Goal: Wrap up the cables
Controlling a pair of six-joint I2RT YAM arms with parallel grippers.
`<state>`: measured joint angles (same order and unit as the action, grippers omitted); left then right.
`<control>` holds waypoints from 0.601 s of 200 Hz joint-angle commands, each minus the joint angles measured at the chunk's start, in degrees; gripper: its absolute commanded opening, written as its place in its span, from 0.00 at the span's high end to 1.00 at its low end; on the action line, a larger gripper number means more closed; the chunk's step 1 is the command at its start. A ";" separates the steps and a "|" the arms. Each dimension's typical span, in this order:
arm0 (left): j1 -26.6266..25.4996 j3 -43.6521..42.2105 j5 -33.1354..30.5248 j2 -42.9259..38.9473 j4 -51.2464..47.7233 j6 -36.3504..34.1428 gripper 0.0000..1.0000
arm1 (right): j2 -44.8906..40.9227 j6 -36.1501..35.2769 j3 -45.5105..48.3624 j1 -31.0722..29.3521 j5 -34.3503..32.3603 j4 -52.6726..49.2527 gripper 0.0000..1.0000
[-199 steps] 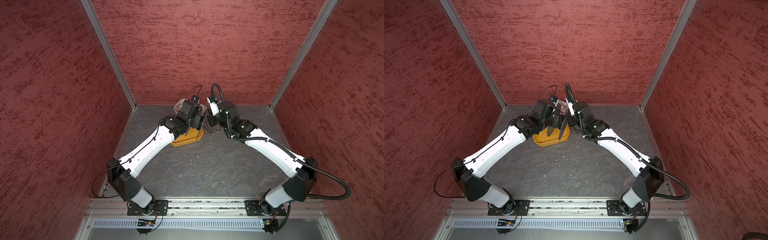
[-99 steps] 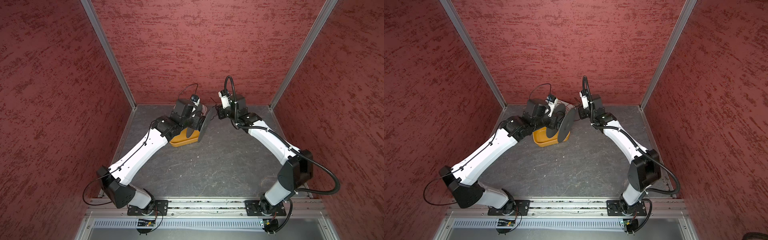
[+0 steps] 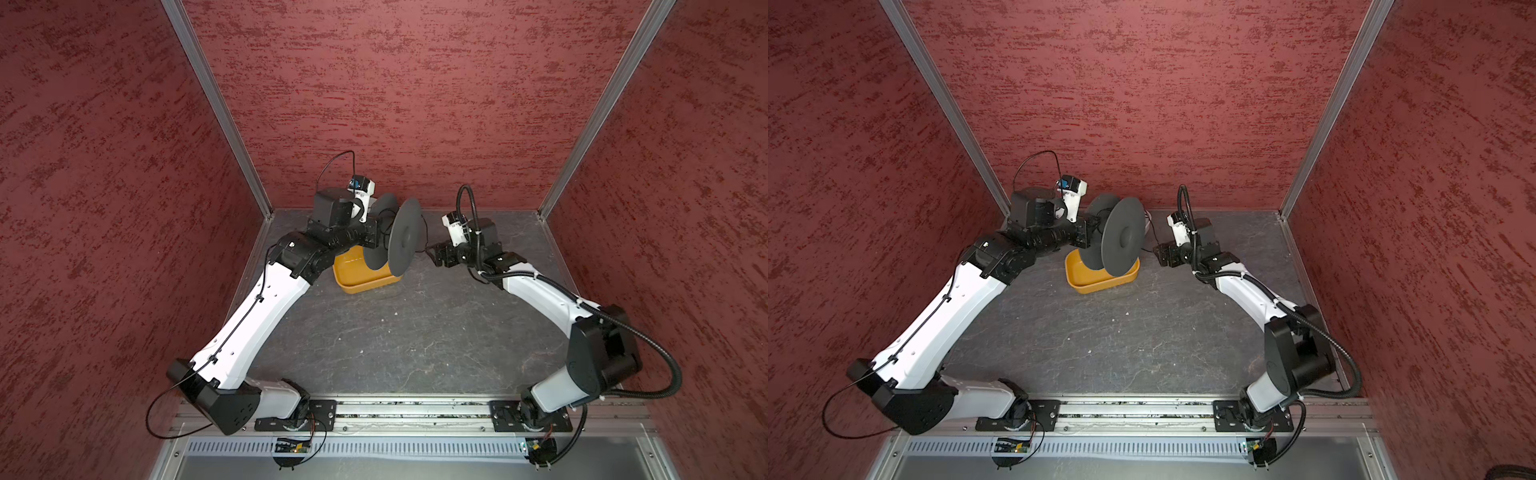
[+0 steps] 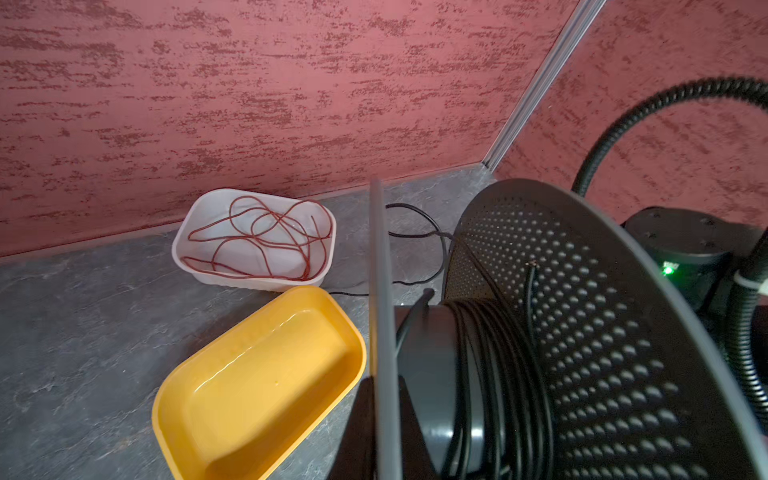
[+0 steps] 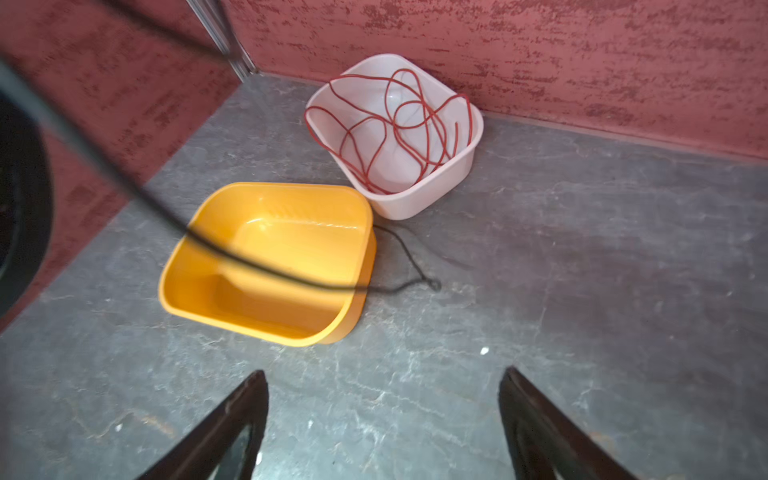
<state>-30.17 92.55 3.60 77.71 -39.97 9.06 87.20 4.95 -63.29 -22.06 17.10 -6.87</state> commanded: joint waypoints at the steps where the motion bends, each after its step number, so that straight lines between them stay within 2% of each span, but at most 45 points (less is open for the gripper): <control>1: 0.11 3.09 6.09 -1.11 5.20 2.19 0.95 | -5.64 0.20 3.12 0.06 4.99 8.30 0.11; 33: 0.33 3.47 7.61 -1.46 4.57 2.02 0.95 | -9.44 -0.80 8.70 0.05 3.31 14.33 0.12; 61: 0.36 4.21 9.86 -1.29 3.14 1.76 0.94 | -9.88 -2.61 8.47 0.00 1.78 18.53 0.14; 96: 0.38 3.28 11.74 -1.67 2.35 2.10 0.94 | -5.60 -5.30 4.06 0.09 0.11 20.29 0.19; 120: 0.62 2.82 12.30 -2.09 2.06 2.28 0.94 | -0.24 -6.95 0.85 0.67 3.86 20.77 0.23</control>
<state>-30.02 94.19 12.95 77.67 -40.64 10.13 82.74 1.28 -58.87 -21.87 18.68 10.50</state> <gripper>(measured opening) 0.085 0.790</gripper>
